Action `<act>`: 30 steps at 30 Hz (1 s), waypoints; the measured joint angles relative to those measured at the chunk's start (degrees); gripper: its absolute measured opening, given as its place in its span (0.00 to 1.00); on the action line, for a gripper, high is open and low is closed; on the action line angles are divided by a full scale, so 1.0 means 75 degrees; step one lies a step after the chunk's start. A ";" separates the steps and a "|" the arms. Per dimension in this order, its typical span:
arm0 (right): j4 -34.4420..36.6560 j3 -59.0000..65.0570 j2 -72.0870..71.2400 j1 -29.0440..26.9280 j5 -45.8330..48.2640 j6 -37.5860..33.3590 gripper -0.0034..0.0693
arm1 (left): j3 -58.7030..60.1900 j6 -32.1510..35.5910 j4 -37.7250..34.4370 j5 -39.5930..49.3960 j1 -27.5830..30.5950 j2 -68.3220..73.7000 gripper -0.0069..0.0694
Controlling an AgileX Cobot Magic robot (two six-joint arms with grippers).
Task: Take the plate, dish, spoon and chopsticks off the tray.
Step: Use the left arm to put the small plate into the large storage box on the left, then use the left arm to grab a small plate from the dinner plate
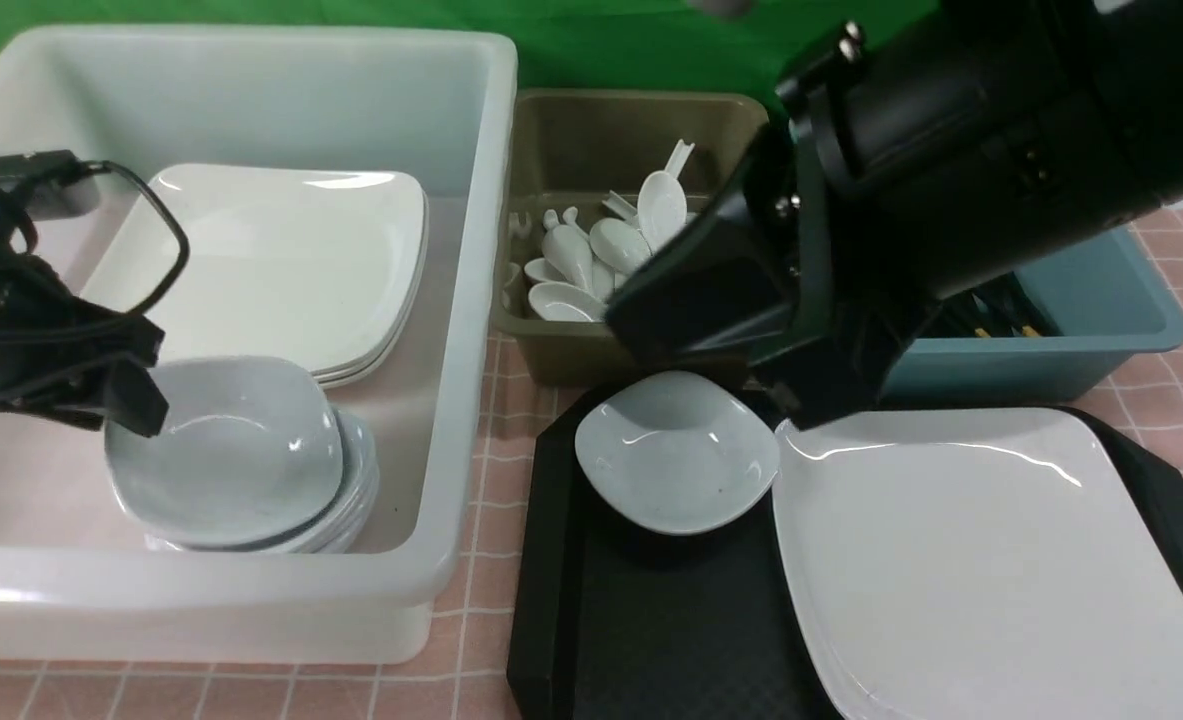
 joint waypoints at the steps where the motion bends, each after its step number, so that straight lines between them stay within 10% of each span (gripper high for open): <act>1: -0.0192 0.0000 -0.0008 0.0000 0.0032 0.0044 0.09 | -0.0034 -0.0046 0.0000 0.0000 0.0000 0.0000 0.59; 7: -0.2787 -0.0006 -0.0298 -0.0432 0.1186 0.1091 0.09 | -0.1202 -0.0893 0.0757 0.0936 -0.0968 -0.0599 0.53; 11: -0.3227 0.0295 -0.0540 -0.1770 0.1481 0.1384 0.09 | -0.1869 -0.0930 0.0662 0.1048 -0.3231 -0.0641 0.17; 15: -0.3120 0.1170 -0.1030 -0.2980 0.1474 0.1559 0.09 | -0.2116 -0.0937 0.0574 0.0592 -0.5136 -0.0166 0.09; 25: -0.2266 0.3825 -0.2873 -0.4045 0.1274 0.1433 0.09 | -0.2595 -0.0937 0.2158 -0.0812 -0.7675 0.2355 0.16; 30: -0.2154 0.4451 -0.3595 -0.4049 0.0875 0.1403 0.09 | -0.2688 -0.1109 0.3204 -0.1265 -0.7760 0.3250 0.41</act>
